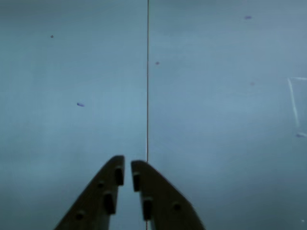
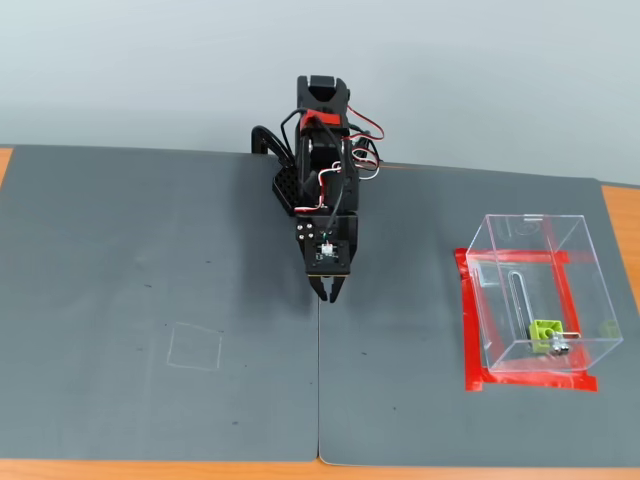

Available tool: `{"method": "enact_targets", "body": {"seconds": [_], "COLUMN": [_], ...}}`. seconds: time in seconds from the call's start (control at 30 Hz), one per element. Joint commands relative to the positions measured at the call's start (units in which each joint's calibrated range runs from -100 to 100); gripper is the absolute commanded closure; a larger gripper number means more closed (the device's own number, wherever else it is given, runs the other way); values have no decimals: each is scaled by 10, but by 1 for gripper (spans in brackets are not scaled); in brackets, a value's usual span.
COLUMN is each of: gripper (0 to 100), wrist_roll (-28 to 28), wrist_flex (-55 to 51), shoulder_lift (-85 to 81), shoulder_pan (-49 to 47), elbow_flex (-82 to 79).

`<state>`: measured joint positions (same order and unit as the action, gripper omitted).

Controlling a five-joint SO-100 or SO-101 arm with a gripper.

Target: Pick the green lego block and place it into the transparent box

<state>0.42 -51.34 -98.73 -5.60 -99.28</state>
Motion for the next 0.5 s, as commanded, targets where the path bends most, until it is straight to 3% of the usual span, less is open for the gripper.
{"method": "enact_targets", "body": {"seconds": [0.0, 0.47], "gripper": [98, 98], "wrist_roll": [-1, 0], "wrist_flex": [-2, -2], "shoulder_lift": [-9, -6], "shoulder_pan": [-14, -16], "elbow_flex": [-4, -3]}}
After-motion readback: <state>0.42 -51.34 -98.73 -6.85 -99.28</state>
